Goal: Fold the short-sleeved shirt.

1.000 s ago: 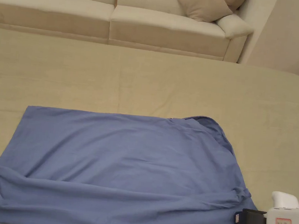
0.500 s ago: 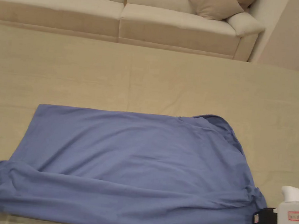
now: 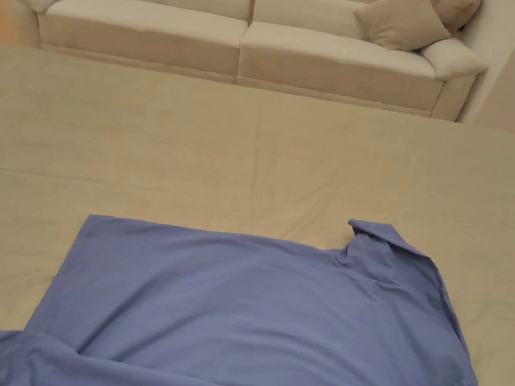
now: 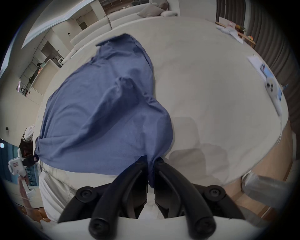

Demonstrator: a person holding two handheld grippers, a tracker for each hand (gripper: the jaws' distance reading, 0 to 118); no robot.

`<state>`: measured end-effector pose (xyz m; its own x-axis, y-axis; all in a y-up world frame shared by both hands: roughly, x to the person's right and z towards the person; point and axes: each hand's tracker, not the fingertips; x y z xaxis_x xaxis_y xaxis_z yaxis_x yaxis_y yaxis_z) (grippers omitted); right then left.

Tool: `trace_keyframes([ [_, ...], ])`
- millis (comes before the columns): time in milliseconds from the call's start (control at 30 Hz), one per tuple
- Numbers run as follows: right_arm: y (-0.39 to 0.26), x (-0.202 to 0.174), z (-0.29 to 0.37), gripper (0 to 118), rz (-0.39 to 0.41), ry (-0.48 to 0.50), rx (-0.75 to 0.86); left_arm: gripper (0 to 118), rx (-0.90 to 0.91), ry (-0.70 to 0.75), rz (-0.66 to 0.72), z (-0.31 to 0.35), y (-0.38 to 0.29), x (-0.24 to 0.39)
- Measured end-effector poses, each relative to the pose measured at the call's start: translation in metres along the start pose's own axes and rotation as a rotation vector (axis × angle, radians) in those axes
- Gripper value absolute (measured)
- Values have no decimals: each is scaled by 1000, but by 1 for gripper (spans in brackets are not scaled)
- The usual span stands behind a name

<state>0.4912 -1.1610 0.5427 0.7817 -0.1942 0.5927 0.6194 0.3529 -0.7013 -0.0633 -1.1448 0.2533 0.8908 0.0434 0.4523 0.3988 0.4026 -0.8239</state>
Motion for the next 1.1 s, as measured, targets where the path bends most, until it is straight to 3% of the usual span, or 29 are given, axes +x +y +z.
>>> trace_keyframes([
  [67,-3,-3,2,7,-34,4,23,8,-7,-12,12,-8,-2,-3],
  [100,0,-5,5,12,-22,6,42,18,17,-4,18,-6,-2,-2],
  [133,3,-9,9,28,15,-9,70,40,28,-2,18,-4,-1,-2],
  [167,8,-13,14,62,57,-47,83,73,28,17,8,-2,3,-3],
  [200,12,-17,17,89,93,-89,87,88,34,19,3,0,7,-4],
  [233,18,-22,21,101,127,-128,99,94,48,24,3,5,11,-3],
  [333,32,-35,40,93,180,-121,178,94,109,1,14,20,25,3],
  [367,38,-39,45,81,172,-109,176,92,122,-12,19,23,32,7],
  [400,44,-44,50,60,164,-93,190,88,139,-25,23,26,37,12],
  [433,49,-50,55,35,142,-56,227,77,163,-37,27,28,43,17],
  [467,54,-55,58,13,142,-33,256,53,193,-41,32,28,48,23],
  [533,60,-65,53,12,145,-25,284,31,212,-46,18,23,57,35],
  [567,63,-69,48,12,143,-23,280,31,219,-32,17,18,59,44],
  [600,65,-72,42,5,142,-13,277,11,232,-20,4,12,61,50],
  [633,66,-74,36,0,133,-1,280,2,263,5,23,8,61,53],
  [767,81,-76,22,0,46,94,290,0,247,-29,46,-8,74,55],
  [900,134,-73,-1,0,109,46,336,0,269,-9,27,-14,100,56],
  [933,154,-69,-11,1,131,24,356,0,274,-16,30,-16,108,55],
  [967,175,-66,-19,23,162,22,363,0,286,-20,34,-18,117,58],
  [1033,215,-70,-36,89,180,2,362,0,294,-18,31,-25,131,60],
  [1067,235,-69,-47,105,186,-19,346,0,298,-20,31,-30,137,61],
  [1100,254,-65,-59,105,185,-32,348,0,293,-28,36,-32,144,65],
])
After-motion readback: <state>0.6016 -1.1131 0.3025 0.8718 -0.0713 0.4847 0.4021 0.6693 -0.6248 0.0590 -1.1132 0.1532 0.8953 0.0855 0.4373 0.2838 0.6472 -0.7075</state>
